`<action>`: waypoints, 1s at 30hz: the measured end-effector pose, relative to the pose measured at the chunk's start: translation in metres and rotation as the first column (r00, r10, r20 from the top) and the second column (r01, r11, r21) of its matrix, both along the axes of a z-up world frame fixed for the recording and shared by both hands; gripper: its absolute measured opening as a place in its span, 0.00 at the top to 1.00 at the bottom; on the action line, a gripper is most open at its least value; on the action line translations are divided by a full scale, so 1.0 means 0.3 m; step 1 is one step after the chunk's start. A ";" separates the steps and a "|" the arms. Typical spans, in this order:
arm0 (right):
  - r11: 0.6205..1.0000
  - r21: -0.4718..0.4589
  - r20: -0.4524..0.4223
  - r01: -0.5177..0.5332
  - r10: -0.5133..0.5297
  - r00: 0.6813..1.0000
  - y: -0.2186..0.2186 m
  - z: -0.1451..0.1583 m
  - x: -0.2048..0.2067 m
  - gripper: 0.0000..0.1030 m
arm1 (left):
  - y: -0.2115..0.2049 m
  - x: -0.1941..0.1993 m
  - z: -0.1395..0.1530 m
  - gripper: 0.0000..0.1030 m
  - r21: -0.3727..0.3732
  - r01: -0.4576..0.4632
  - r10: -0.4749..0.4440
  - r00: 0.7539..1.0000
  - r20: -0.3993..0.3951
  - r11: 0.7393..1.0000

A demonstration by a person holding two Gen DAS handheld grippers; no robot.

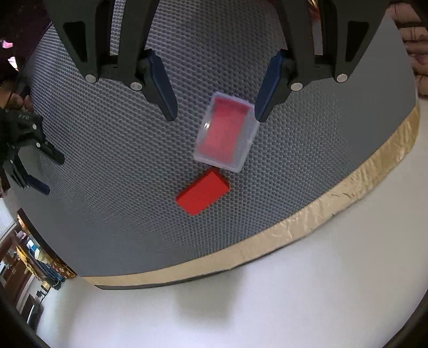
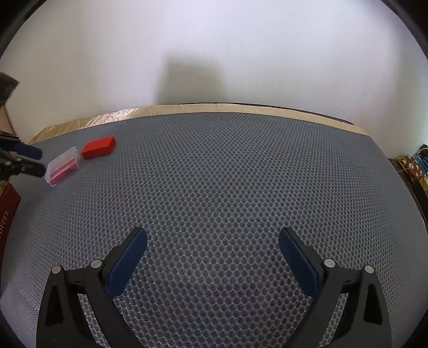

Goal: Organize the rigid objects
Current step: 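Grasp the clear pink-lidded box with the left gripper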

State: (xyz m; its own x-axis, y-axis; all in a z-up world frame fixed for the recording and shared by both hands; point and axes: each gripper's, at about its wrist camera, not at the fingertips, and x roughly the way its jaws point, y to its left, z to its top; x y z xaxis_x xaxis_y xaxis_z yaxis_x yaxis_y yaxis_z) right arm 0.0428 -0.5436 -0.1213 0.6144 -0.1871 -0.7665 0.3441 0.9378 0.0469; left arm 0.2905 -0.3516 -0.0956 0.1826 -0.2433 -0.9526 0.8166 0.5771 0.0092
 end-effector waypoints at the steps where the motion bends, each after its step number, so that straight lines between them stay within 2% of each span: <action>1: 1.000 -0.001 -0.001 0.000 0.000 1.000 0.001 0.001 0.001 0.05 | -0.007 0.017 -0.008 0.40 0.005 0.004 -0.004 1.000 -0.006 1.000; 4: 1.000 -0.004 -0.005 0.003 -0.003 1.000 -0.001 -0.001 0.000 0.05 | -0.028 0.046 -0.025 0.40 0.001 0.042 -0.042 0.999 -0.033 0.999; 7: 1.000 -0.005 -0.007 0.003 -0.003 1.000 -0.001 -0.002 -0.003 0.05 | -0.045 0.066 -0.061 0.40 0.048 0.068 -0.067 0.998 -0.014 0.997; 14: 1.000 -0.011 -0.015 0.004 -0.005 1.000 0.009 -0.010 0.026 0.05 | -0.078 0.116 -0.147 0.40 0.097 0.099 -0.095 0.994 -0.047 0.990; 17: 1.000 -0.009 -0.015 0.010 -0.010 1.000 0.009 -0.009 0.029 0.05 | -0.089 0.130 -0.155 0.40 0.073 0.095 -0.093 0.995 -0.037 0.993; 20: 1.000 -0.010 -0.023 0.023 -0.023 0.999 0.004 -0.008 0.033 0.05 | -0.074 0.136 -0.147 0.47 0.035 0.030 -0.029 0.999 -0.031 0.999; 24: 1.000 -0.013 -0.033 0.024 -0.025 0.999 0.011 -0.009 0.046 0.05 | -0.025 0.043 -0.115 0.48 -0.024 -0.066 0.065 0.998 -0.024 0.998; 26: 1.000 -0.012 -0.034 0.024 -0.024 0.999 0.014 -0.009 0.051 0.05 | 0.013 -0.023 -0.081 0.48 -0.082 -0.146 0.143 0.989 -0.046 0.986; 30: 1.000 -0.014 -0.046 0.014 -0.015 0.999 0.012 -0.019 0.061 0.05 | 0.099 -0.185 -0.020 0.48 -0.176 -0.296 0.273 0.951 -0.145 0.939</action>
State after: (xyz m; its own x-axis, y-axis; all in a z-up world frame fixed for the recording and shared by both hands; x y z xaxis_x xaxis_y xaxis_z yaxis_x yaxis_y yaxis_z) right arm 0.0613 -0.5400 -0.1270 0.5754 -0.2064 -0.7914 0.3592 0.9331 0.0178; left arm 0.2350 -0.3220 -0.1015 0.1622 -0.3788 -0.9112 0.6064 0.7667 -0.2108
